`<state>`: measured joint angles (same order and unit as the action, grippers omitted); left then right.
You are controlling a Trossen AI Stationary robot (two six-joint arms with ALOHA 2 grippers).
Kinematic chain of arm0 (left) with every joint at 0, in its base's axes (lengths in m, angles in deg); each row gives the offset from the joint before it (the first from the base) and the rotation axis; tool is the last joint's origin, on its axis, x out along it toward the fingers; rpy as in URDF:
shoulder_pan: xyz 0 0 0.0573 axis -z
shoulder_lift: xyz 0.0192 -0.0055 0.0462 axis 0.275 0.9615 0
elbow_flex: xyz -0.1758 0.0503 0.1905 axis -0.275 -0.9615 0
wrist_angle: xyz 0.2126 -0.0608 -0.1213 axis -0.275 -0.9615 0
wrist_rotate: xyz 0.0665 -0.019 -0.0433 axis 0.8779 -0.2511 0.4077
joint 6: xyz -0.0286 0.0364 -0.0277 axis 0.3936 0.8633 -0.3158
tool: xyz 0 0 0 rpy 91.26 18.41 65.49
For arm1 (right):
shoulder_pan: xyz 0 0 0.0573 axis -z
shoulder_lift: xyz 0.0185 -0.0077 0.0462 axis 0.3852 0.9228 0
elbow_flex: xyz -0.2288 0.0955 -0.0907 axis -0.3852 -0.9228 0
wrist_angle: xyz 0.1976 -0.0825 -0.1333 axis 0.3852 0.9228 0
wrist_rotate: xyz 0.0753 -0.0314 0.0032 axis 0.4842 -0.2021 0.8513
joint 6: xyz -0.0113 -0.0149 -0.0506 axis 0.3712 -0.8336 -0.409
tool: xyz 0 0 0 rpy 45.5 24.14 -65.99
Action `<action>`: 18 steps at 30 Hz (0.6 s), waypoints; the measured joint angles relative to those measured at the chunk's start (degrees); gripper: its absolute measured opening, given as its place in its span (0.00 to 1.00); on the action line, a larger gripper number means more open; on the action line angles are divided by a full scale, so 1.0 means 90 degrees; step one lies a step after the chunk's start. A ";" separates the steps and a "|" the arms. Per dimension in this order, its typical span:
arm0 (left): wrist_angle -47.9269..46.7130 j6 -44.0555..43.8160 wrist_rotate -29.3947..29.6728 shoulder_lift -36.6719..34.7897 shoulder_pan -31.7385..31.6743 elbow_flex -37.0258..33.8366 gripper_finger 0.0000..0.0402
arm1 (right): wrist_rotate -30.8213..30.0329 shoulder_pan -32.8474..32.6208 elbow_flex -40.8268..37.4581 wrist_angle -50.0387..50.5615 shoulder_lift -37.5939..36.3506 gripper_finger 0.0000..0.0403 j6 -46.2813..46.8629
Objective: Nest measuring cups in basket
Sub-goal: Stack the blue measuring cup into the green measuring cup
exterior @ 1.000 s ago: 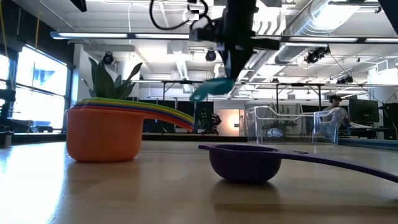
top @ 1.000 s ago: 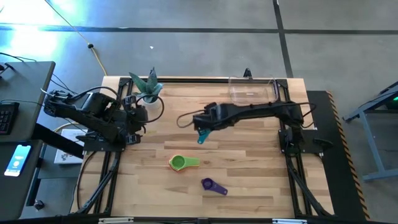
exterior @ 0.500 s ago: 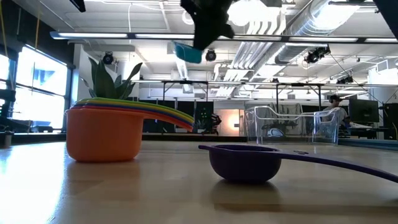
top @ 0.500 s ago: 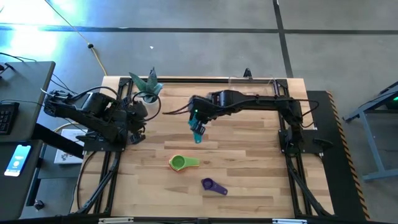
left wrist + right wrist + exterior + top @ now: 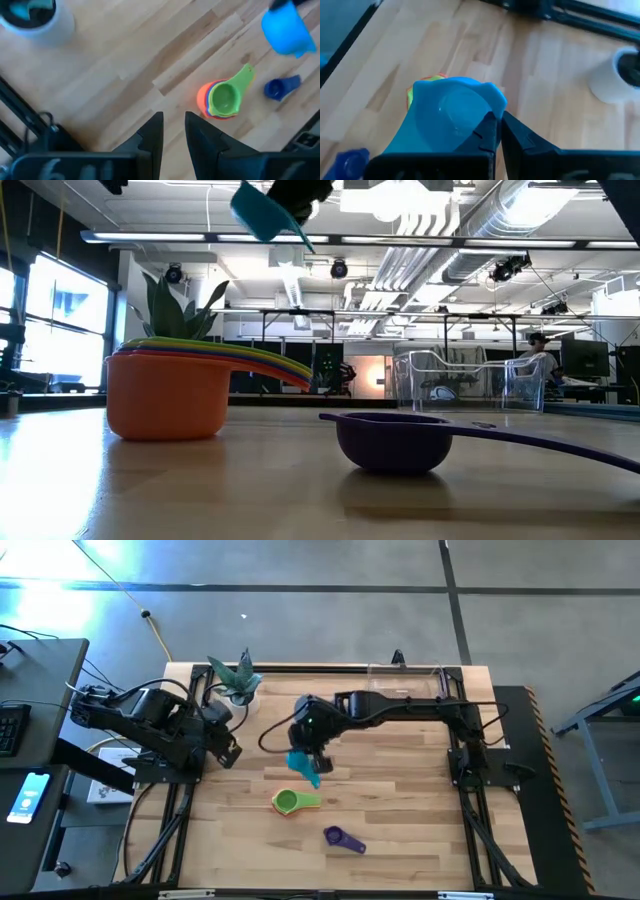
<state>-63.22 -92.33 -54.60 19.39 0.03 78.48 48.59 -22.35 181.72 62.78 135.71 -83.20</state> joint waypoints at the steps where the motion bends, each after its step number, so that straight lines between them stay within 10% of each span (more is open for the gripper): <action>1: 0.0007 -0.0181 -0.0079 0.0001 0.0000 0.0000 0.17 | 0.0018 -0.0035 0.0000 -0.0014 0.0046 0.00 -0.0143; 18: 0.0117 -0.1084 -0.0508 0.1305 0.0576 0.0003 0.14 | -0.0786 -0.0148 -0.0010 0.1038 0.0219 0.00 -0.0663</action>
<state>-62.16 -102.09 -59.16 31.13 5.21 78.50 41.52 -23.68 181.63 72.12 137.69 -89.17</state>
